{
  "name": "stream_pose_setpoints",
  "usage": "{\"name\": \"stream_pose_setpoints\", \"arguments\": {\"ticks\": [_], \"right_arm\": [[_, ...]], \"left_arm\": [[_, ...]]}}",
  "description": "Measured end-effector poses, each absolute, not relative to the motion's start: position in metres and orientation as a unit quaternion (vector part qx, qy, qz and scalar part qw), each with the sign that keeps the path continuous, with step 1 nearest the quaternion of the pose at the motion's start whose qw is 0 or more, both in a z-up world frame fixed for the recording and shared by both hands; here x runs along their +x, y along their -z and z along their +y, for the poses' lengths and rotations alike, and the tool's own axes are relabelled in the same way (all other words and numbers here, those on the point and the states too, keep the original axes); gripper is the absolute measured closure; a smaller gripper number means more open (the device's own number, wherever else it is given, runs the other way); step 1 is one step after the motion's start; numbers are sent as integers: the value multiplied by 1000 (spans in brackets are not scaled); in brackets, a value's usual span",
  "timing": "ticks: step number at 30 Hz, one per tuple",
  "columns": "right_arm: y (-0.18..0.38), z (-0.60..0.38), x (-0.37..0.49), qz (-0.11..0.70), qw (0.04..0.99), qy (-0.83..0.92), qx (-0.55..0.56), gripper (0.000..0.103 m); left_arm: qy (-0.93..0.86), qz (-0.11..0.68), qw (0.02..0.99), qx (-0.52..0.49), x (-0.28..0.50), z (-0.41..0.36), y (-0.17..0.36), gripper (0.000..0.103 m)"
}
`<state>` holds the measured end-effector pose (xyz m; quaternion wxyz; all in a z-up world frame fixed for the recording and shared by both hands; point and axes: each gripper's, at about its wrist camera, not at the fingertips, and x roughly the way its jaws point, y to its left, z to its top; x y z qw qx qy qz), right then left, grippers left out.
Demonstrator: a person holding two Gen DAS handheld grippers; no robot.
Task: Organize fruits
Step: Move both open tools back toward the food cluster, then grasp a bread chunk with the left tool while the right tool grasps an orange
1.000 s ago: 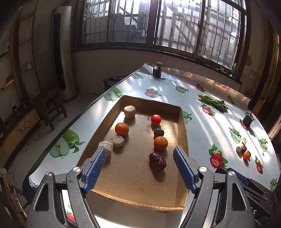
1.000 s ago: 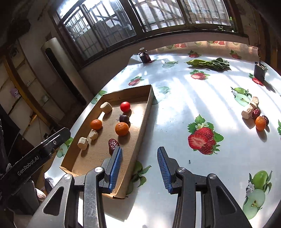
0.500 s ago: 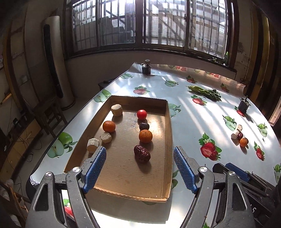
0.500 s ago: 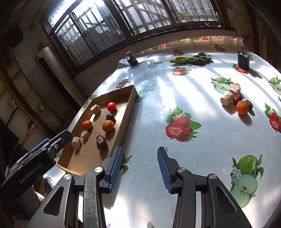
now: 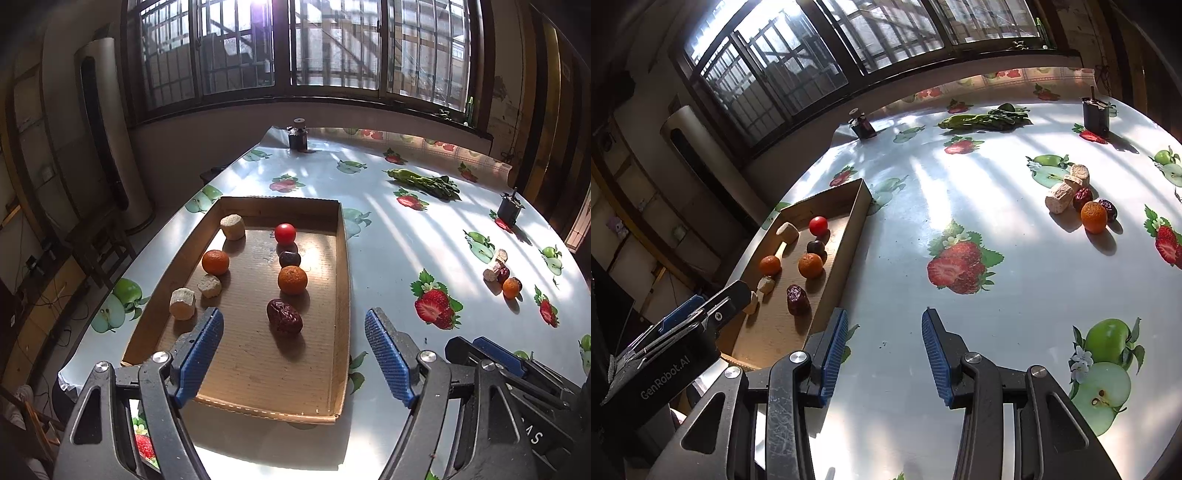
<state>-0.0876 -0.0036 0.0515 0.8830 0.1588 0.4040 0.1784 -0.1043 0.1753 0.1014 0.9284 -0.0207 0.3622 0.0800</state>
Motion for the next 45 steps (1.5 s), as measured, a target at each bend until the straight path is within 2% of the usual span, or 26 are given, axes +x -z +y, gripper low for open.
{"name": "stream_pose_setpoints", "arguments": {"ticks": [16, 24, 32, 40, 45], "right_arm": [[-46, -32, -75, 410, 882, -161, 168, 58], [-61, -122, -64, 393, 905, -64, 148, 58], [-61, -204, -34, 408, 904, 25, 126, 58], [-34, -178, 0, 444, 889, -34, 105, 58], [-14, -159, 14, 451, 886, -47, 95, 58]], "left_arm": [[-67, 386, 920, -9, -87, 161, -88, 25], [-26, 404, 914, -8, -62, 137, -85, 24], [69, 437, 897, -14, -14, 72, -80, 25], [148, 480, 863, -46, 65, 7, -49, 25], [191, 480, 854, -61, 92, -17, -32, 25]]}}
